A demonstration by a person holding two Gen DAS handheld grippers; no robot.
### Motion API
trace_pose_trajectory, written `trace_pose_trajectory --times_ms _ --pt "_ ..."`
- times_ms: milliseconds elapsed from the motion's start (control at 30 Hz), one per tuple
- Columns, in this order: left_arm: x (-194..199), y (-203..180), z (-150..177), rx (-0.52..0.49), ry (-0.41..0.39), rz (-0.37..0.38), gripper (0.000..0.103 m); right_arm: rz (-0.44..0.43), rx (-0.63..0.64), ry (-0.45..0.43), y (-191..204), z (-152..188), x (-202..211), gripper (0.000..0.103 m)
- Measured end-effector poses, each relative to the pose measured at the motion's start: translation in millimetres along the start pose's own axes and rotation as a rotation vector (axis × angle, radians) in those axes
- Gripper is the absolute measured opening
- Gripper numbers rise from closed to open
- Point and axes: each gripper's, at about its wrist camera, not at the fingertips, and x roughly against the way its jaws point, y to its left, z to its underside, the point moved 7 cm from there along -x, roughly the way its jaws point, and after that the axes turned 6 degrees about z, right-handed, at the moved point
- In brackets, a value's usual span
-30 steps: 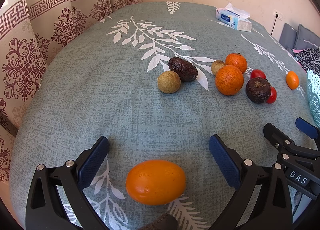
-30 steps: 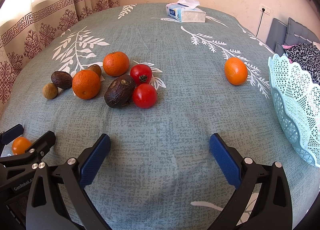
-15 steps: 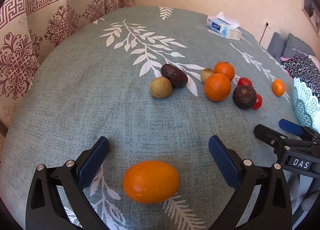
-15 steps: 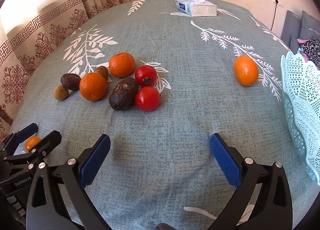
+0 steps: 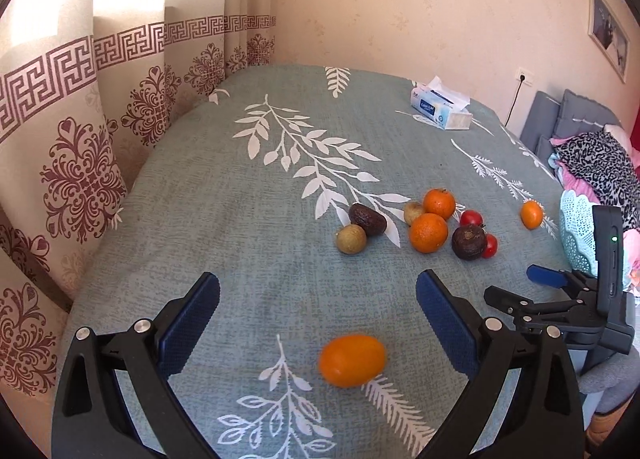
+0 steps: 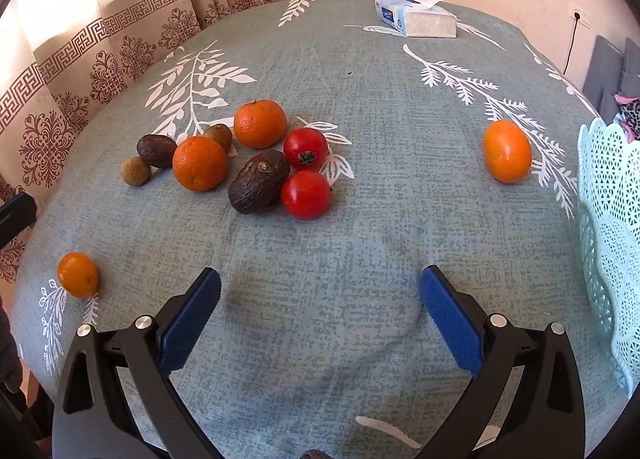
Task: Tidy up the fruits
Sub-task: 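Close the left tool on the large orange in front of it, then grasp a red tomato with the right tool while the left tool holds the orange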
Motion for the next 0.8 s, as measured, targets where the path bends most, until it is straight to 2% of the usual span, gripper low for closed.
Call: trace_pose_trajectory --times_ms 67,133,200,400,467,533,567,667,733,800 --pt "3 6 6 0.012 0.012 -0.002 0.098 0.017 0.016 0.007 1 0 -2 0.101" --pt "2 8 17 0.017 0.045 0.022 0.090 0.047 0.040 0.013 4 1 -4 0.101" --pt "-3 3 27 0.012 0.085 0.056 0.087 0.071 0.055 0.014 6 2 -4 0.101" --pt "-16 -21 47 -0.057 0.150 0.100 0.082 0.072 0.054 0.016 4 2 -4 0.101" --pt "-22 -26 54 -0.068 0.170 0.098 0.077 0.068 0.056 0.015 5 2 -4 0.101" --pt "-32 -26 63 -0.057 0.207 0.098 0.064 0.054 0.054 0.012 4 1 -3 0.101" --pt "-37 -26 68 -0.046 0.231 0.096 0.061 0.040 0.045 0.009 3 1 -2 0.101" --pt "-37 -29 68 -0.076 0.213 0.074 0.056 0.000 0.010 -0.006 -1 -1 4 0.101" --pt "-36 -28 68 -0.071 0.204 0.075 0.046 -0.021 0.000 -0.018 -1 -3 7 0.097" --pt "-35 -27 66 -0.057 0.200 0.082 0.044 -0.028 -0.005 -0.033 -1 -5 10 0.085"
